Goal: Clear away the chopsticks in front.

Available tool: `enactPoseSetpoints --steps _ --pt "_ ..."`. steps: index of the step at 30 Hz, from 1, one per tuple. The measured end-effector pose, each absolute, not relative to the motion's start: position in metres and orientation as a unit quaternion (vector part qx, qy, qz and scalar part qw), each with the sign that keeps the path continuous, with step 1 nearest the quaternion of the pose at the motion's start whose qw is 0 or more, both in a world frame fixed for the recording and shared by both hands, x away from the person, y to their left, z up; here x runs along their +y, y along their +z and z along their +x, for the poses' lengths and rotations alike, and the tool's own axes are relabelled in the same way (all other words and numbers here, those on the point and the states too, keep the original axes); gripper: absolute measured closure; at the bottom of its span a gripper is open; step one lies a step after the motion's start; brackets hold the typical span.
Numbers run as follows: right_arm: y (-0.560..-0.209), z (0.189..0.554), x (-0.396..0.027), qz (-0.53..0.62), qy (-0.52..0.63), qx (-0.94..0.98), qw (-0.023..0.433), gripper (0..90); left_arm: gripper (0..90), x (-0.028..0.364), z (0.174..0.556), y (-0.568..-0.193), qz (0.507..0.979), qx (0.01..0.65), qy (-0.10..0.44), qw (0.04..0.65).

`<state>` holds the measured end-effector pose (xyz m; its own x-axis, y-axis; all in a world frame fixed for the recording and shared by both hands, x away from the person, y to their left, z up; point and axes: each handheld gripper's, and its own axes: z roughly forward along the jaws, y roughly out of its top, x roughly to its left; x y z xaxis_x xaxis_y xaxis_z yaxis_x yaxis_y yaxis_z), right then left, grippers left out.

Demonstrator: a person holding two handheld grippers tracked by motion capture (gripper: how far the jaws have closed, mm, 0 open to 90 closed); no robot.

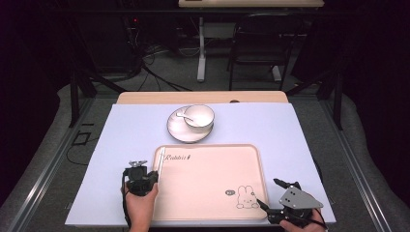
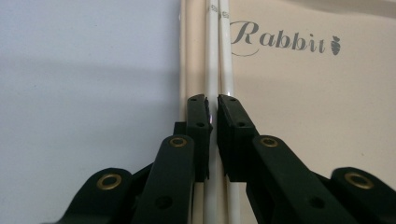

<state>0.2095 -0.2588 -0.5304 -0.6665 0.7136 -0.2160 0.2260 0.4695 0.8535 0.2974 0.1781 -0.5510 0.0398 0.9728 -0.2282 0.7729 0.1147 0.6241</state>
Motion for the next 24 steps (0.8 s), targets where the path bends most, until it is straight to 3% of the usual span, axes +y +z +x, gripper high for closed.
enactPoseSetpoints --steps 24 --pt "-0.5306 0.2094 -0.2582 0.292 0.425 0.808 0.286 17.0 78.5 0.1794 0.2961 -0.5497 0.640 0.676 0.131 0.341"
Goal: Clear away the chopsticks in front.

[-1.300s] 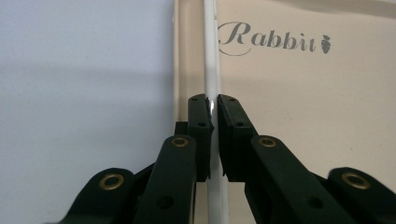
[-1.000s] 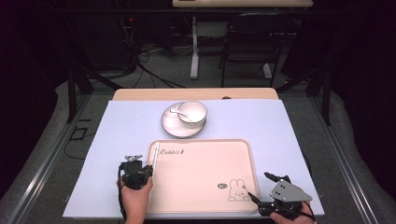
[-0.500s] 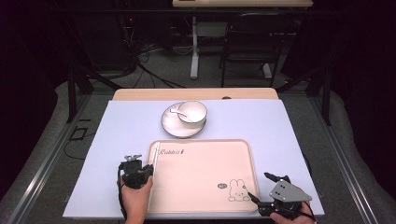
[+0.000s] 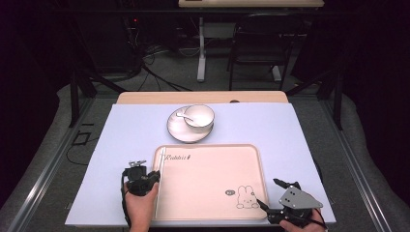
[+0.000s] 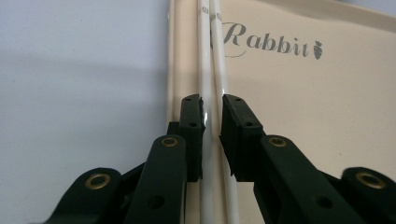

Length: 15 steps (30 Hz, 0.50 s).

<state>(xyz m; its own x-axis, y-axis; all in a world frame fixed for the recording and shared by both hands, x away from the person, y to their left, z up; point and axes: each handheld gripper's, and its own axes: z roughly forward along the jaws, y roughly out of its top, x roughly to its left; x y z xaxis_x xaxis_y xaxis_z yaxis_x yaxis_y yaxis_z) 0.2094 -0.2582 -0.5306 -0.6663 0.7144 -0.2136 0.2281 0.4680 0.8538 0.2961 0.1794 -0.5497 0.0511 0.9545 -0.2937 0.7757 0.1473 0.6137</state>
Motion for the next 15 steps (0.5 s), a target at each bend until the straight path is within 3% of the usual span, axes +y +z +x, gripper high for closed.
enactPoseSetpoints --steps 10,15 --pt "-0.5306 0.2093 -0.2581 0.292 0.425 0.808 0.286 17.0 78.3 0.1789 0.2964 -0.5488 0.640 0.674 0.137 0.343" --pt "-0.5305 0.2092 -0.2581 0.292 0.425 0.808 0.286 17.0 73.6 0.1788 0.2960 -0.5470 0.642 0.670 0.142 0.345"
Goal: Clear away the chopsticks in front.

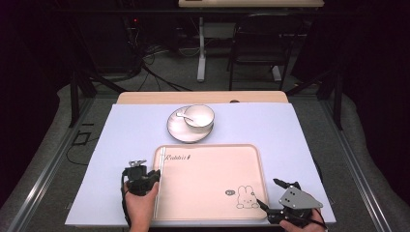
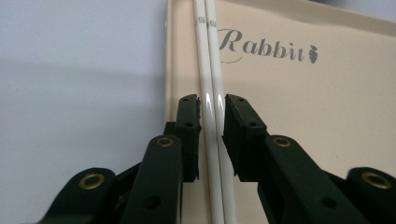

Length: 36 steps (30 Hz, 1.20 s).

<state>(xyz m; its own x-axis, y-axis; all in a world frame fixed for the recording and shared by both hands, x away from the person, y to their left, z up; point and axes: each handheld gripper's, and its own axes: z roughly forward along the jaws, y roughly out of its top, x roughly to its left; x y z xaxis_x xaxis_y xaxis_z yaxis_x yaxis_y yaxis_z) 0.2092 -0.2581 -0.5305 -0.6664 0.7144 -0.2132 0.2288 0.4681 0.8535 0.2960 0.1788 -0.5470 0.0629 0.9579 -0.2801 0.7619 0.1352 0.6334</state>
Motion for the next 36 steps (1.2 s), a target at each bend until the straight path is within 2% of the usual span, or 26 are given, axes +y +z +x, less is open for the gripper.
enactPoseSetpoints --steps 10,14,21,24,29,36 --pt "-0.531 0.209 -0.258 0.291 0.425 0.808 0.286 17.0 49.0 0.176 0.296 -0.542 0.652 0.650 0.161 0.356" --pt "-0.531 0.209 -0.258 0.293 0.425 0.808 0.284 17.0 43.4 0.177 0.297 -0.541 0.655 0.645 0.164 0.358" --pt "-0.531 0.210 -0.258 0.293 0.425 0.808 0.284 17.0 38.9 0.175 0.304 -0.537 0.665 0.635 0.163 0.357" --pt "-0.531 0.210 -0.258 0.294 0.425 0.808 0.284 17.0 36.9 0.173 0.308 -0.533 0.675 0.618 0.186 0.356" --pt "-0.531 0.210 -0.258 0.294 0.425 0.808 0.284 17.0 37.3 0.171 0.314 -0.526 0.684 0.609 0.179 0.358" --pt "-0.531 0.210 -0.258 0.294 0.426 0.807 0.283 17.0 42.7 0.168 0.324 -0.516 0.682 0.605 0.178 0.371"
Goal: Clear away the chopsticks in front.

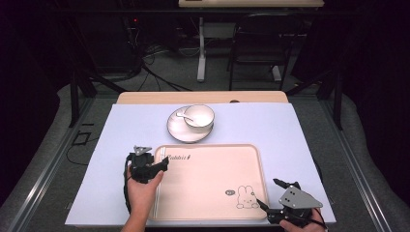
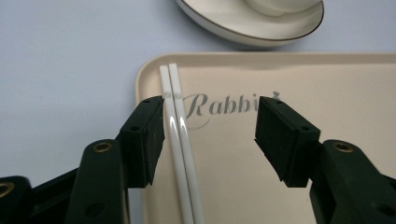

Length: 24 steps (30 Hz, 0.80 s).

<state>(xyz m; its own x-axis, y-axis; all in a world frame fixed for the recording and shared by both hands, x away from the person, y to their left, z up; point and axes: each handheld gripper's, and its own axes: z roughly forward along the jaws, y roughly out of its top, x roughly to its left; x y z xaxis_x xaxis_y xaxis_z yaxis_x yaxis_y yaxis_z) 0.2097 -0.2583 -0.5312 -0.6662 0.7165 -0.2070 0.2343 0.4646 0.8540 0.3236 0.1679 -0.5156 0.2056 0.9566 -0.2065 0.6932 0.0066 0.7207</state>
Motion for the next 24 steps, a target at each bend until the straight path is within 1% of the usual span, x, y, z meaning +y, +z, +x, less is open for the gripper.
enactPoseSetpoints --steps 7,24 --pt "-0.531 0.210 -0.258 0.294 0.425 0.808 0.283 17.0 42.9 0.160 0.339 -0.505 0.690 0.585 0.183 0.385" --pt "-0.531 0.210 -0.258 0.294 0.426 0.807 0.284 17.0 41.9 0.147 0.375 -0.480 0.689 0.576 0.200 0.391"
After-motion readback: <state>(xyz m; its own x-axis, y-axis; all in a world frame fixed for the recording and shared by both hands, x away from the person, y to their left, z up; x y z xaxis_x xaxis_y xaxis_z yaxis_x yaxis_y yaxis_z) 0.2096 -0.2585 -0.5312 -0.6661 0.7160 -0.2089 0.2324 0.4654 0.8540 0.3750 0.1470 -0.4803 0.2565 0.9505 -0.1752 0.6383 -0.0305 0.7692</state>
